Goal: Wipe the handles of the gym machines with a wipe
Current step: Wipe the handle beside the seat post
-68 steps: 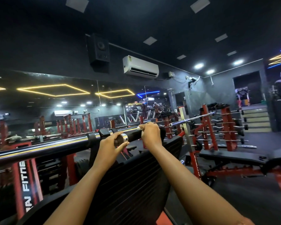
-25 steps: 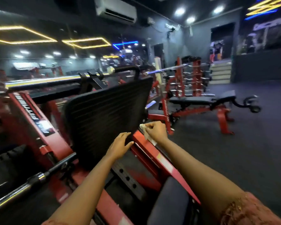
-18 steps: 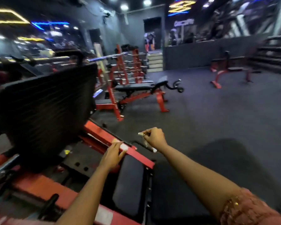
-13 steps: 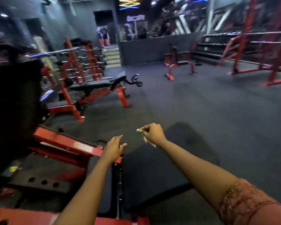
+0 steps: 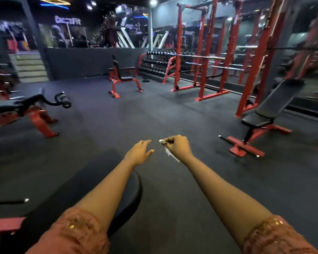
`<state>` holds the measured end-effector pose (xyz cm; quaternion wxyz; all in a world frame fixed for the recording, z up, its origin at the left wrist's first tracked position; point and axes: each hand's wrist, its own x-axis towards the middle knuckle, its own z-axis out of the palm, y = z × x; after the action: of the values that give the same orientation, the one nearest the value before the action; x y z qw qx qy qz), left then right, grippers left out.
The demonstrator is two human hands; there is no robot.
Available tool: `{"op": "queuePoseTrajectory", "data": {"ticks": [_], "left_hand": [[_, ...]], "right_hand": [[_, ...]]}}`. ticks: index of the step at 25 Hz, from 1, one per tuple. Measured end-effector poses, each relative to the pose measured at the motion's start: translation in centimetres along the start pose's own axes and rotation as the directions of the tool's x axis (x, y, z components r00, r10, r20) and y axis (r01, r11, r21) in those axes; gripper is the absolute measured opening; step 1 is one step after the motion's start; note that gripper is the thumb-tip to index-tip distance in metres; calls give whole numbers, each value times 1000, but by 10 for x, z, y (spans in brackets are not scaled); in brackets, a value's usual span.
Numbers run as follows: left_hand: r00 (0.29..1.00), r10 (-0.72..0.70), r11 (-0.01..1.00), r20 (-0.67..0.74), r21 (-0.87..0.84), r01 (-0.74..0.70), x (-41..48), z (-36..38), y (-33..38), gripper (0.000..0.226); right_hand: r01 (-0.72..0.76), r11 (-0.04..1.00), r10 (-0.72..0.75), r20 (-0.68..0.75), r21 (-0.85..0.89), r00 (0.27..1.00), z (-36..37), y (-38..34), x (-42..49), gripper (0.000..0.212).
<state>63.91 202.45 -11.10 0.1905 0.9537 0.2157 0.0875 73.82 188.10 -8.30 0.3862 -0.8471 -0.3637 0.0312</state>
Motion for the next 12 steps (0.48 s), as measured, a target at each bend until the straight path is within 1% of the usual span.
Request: {"op": "queuePoseTrajectory", "data": {"ticks": [3, 6, 9, 12], "left_hand": [[999, 37, 998, 39, 50, -39, 59, 27, 68, 55], [996, 9, 989, 88, 149, -23, 120, 47, 103, 54], [992, -47, 979, 114, 205, 23, 192, 59, 104, 57], [988, -107, 973, 110, 217, 81, 260, 63, 78, 60]], "right_hand": [[-50, 998, 48, -24, -49, 999, -49, 67, 30, 18], [-70, 995, 68, -27, -77, 997, -77, 117, 75, 19], [-61, 994, 57, -46, -92, 997, -82, 149, 142, 18], [1, 996, -1, -1, -88, 1000, -69, 167, 218, 18]]}}
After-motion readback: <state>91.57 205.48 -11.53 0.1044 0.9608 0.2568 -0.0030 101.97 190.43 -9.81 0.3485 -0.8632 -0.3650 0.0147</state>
